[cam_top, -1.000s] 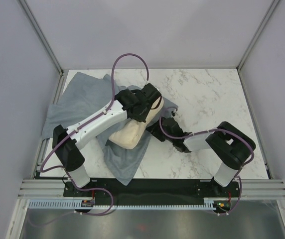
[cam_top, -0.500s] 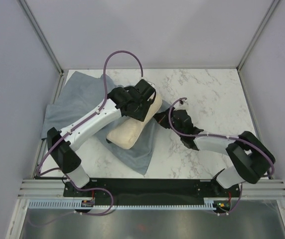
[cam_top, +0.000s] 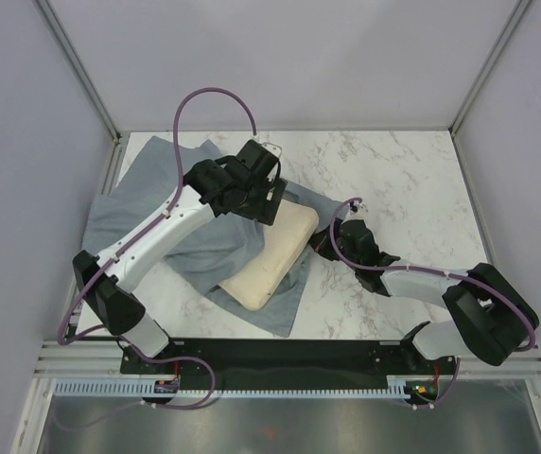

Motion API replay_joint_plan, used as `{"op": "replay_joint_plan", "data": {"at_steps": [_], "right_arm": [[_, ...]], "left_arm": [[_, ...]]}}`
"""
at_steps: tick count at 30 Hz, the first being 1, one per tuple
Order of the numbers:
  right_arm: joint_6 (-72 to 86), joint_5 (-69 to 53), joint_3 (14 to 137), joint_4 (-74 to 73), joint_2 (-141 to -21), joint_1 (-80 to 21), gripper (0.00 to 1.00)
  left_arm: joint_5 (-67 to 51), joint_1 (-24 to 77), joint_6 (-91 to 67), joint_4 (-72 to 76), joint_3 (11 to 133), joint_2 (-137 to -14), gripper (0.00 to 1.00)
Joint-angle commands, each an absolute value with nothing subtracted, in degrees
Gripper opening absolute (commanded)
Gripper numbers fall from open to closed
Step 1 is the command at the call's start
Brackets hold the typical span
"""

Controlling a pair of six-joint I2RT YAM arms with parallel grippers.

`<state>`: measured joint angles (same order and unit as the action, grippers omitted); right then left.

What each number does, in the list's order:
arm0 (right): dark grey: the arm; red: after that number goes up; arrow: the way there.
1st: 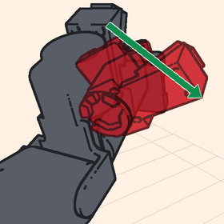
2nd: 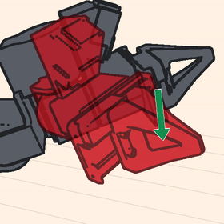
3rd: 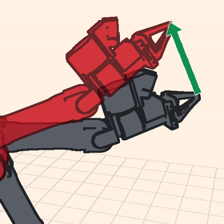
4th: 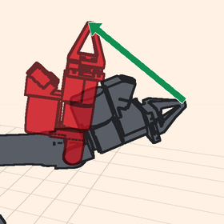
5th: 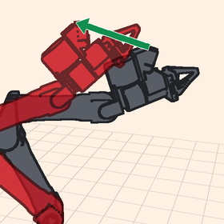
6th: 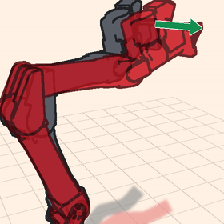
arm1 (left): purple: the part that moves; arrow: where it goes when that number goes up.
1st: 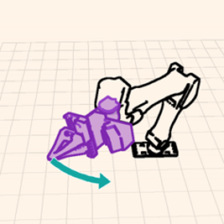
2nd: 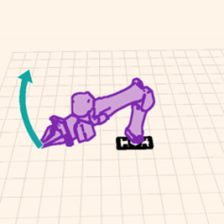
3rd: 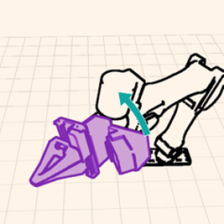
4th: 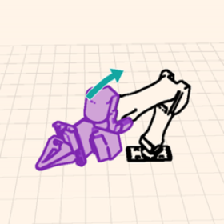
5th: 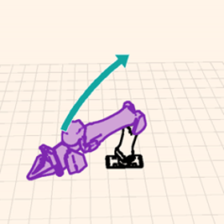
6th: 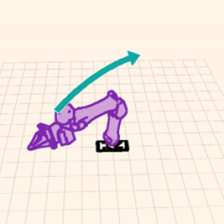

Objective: Put the pillow into the pillowcase

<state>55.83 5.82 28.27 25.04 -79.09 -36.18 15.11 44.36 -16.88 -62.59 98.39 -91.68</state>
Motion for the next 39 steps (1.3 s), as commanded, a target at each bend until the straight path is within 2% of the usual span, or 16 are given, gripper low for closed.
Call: {"op": "replay_joint_plan", "data": {"at_steps": [1,11,14,17,18,20,21,22,23,25,26,28,29,32,35,39], "right_arm": [[56.3,5.0,28.5,29.0,-77.9,-35.9,0.0],[56.1,3.3,29.7,28.2,-78.7,-34.6,0.0],[56.3,3.0,29.7,28.4,-78.9,-34.4,0.0],[56.4,2.6,29.5,28.7,-78.9,-34.4,0.0],[56.5,2.6,29.4,28.7,-78.8,-34.5,0.0],[56.5,2.6,29.2,28.7,-78.4,-34.4,0.0],[56.4,2.6,29.2,28.7,-78.4,-34.4,0.0],[56.2,2.6,29.2,28.6,-78.1,-34.4,0.0],[56.1,2.5,29.3,28.1,-77.9,-34.3,0.0],[55.7,1.7,30.1,27.3,-77.0,-33.9,0.0],[54.2,-2.4,34.8,20.5,-75.2,-32.4,0.0],[53.6,-3.2,37.7,16.0,-74.2,-32.1,0.0],[51.1,-4.2,44.3,7.2,-73.9,-31.4,0.0],[46.7,-7.7,57.2,-6.5,-72.6,-31.0,0.0],[45.1,-12.2,68.2,-14.5,-72.2,-29.2,0.0],[46.2,-20.1,78.1,-16.4,-72.8,-23.8,0.0]], "left_arm": [[16.2,44.4,-16.7,-63.8,96.9,-92.4,0.87],[10.3,44.6,-13.5,-63.8,91.3,-96.6,0.86],[12.1,44.0,-13.9,-63.8,90.0,-98.6,0.84],[14.3,43.0,-15.0,-64.6,89.1,-101.9,0.7],[14.4,42.6,-15.3,-64.9,88.9,-102.6,0.55],[15.1,42.4,-15.7,-65.3,88.9,-104.3,0.36],[15.3,42.4,-16.3,-65.6,89.1,-104.6,0.15],[15.3,42.4,-16.4,-65.7,89.4,-104.9,0.05],[14.8,42.4,-16.5,-65.9,90.3,-104.5,0.02],[13.6,42.4,-16.5,-66.0,91.8,-103.6,0.02],[9.4,42.4,-15.4,-66.2,96.5,-101.0,0.02],[6.4,42.2,-15.0,-66.3,98.2,-100.1,0.02],[4.7,42.1,-14.8,-66.4,102.0,-99.6,0.02],[-1.4,41.2,-14.4,-67.1,111.2,-98.1,0.02],[-7.3,39.6,-14.8,-68.6,121.8,-98.2,0.02],[-14.2,35.9,-17.2,-69.3,133.4,-98.9,0.02]]}}
